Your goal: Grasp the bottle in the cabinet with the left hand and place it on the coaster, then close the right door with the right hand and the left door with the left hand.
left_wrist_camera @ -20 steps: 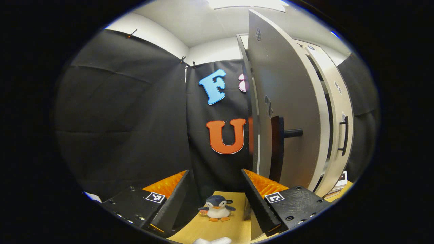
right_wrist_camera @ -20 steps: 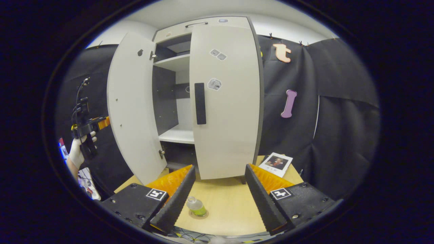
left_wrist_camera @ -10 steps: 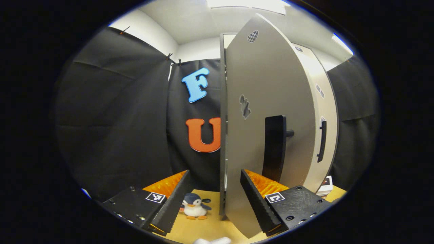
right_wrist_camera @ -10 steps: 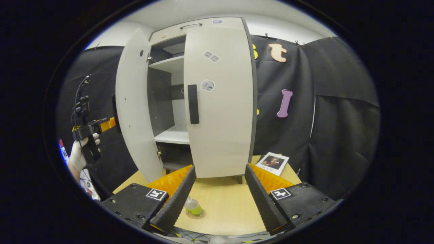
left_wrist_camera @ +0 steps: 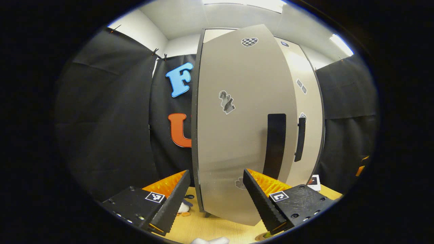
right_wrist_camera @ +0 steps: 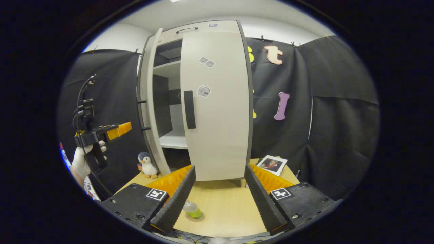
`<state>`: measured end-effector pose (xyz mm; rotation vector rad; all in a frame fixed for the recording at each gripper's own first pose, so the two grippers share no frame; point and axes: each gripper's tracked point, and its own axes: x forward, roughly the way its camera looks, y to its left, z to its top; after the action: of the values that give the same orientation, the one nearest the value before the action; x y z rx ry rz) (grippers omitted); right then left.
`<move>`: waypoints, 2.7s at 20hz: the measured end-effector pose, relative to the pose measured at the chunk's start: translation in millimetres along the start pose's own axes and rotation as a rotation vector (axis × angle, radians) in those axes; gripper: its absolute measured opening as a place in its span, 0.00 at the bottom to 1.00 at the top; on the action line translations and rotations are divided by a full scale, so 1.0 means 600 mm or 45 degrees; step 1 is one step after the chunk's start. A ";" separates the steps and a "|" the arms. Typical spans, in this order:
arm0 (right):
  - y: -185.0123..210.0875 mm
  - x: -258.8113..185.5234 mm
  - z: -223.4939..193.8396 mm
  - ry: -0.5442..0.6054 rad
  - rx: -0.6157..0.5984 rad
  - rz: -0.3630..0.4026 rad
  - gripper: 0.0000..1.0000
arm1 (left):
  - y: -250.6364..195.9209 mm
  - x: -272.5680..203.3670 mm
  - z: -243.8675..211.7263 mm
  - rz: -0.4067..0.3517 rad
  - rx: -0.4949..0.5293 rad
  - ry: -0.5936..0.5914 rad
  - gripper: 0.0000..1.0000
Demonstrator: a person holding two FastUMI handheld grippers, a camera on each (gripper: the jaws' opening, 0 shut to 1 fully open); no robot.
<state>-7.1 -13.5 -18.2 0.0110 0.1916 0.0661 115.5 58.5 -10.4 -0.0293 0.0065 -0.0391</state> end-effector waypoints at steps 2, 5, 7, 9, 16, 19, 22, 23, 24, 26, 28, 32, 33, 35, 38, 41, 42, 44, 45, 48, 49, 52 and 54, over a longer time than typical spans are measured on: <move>0.002 0.002 0.001 -0.002 0.006 0.002 0.96 | -0.005 -0.017 0.000 -0.012 0.003 0.008 0.96; 0.009 0.004 0.002 -0.008 0.002 0.005 0.96 | -0.019 -0.041 0.000 -0.031 0.015 0.014 0.96; 0.013 0.006 0.005 -0.019 0.001 0.007 0.96 | -0.030 -0.056 0.000 -0.047 0.015 0.016 0.96; 0.018 0.005 0.009 -0.034 0.011 0.011 0.96 | -0.042 -0.074 -0.005 -0.064 0.007 0.025 0.96; 0.015 0.000 0.017 -0.088 0.010 -0.030 0.96 | -0.043 -0.137 -0.024 -0.045 -0.004 0.043 0.96; 0.015 0.000 0.011 -0.092 0.028 -0.043 0.96 | -0.044 -0.160 -0.031 -0.027 -0.003 0.048 0.96; 0.018 0.001 0.001 -0.088 0.034 -0.053 0.96 | -0.049 -0.181 -0.034 -0.020 -0.001 0.031 0.96; 0.018 0.000 -0.003 -0.085 0.031 -0.060 0.96 | -0.047 -0.186 -0.038 -0.008 0.010 0.033 0.96; 0.019 0.001 -0.003 -0.084 0.028 -0.059 0.96 | -0.049 -0.188 -0.045 -0.002 0.018 0.036 0.96; 0.026 0.004 -0.007 -0.075 0.024 -0.044 0.94 | -0.056 -0.193 -0.051 -0.005 0.021 0.048 0.96; 0.027 0.004 -0.007 -0.076 0.014 -0.038 0.96 | -0.063 -0.195 -0.052 -0.008 0.014 0.056 0.96; 0.030 0.004 -0.001 -0.086 -0.003 -0.024 0.96 | -0.073 -0.194 -0.048 -0.010 0.001 0.049 0.96; 0.027 0.004 0.001 -0.088 -0.006 -0.026 0.96 | -0.076 -0.192 -0.047 -0.014 -0.001 0.048 0.96; 0.024 0.003 0.003 -0.094 -0.006 -0.028 0.96 | -0.081 -0.191 -0.047 -0.017 -0.005 0.052 0.96; 0.018 0.004 0.008 -0.102 -0.003 -0.033 0.96 | -0.084 -0.188 -0.047 -0.012 0.000 0.055 0.96; 0.018 0.006 0.009 -0.101 -0.005 -0.030 0.96 | -0.084 -0.189 -0.045 -0.006 -0.005 0.057 0.96; 0.019 0.008 0.010 -0.101 -0.005 -0.029 0.96 | -0.081 -0.188 -0.044 -0.001 -0.003 0.058 0.96; 0.022 0.012 0.012 -0.102 -0.005 -0.020 0.96 | -0.076 -0.187 -0.043 0.006 -0.001 0.057 0.96; 0.025 0.013 0.012 -0.104 -0.006 -0.016 0.96 | -0.073 -0.187 -0.043 0.010 0.000 0.059 0.96; 0.034 0.017 0.012 -0.101 -0.002 0.002 0.96 | -0.066 -0.186 -0.042 0.025 0.001 0.060 0.96; 0.035 0.017 0.014 -0.101 -0.001 0.006 0.96 | -0.064 -0.187 -0.040 0.029 0.001 0.057 0.96; 0.040 0.021 0.016 -0.100 -0.006 0.012 0.96 | -0.061 -0.187 -0.042 0.037 0.000 0.063 0.96; 0.040 0.022 0.017 -0.104 -0.012 0.011 0.96 | -0.060 -0.186 -0.042 0.038 -0.002 0.064 0.96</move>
<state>6.1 11.1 -10.2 0.0047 0.1100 0.0749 2.3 25.9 -33.6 -0.0299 0.0575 -0.0097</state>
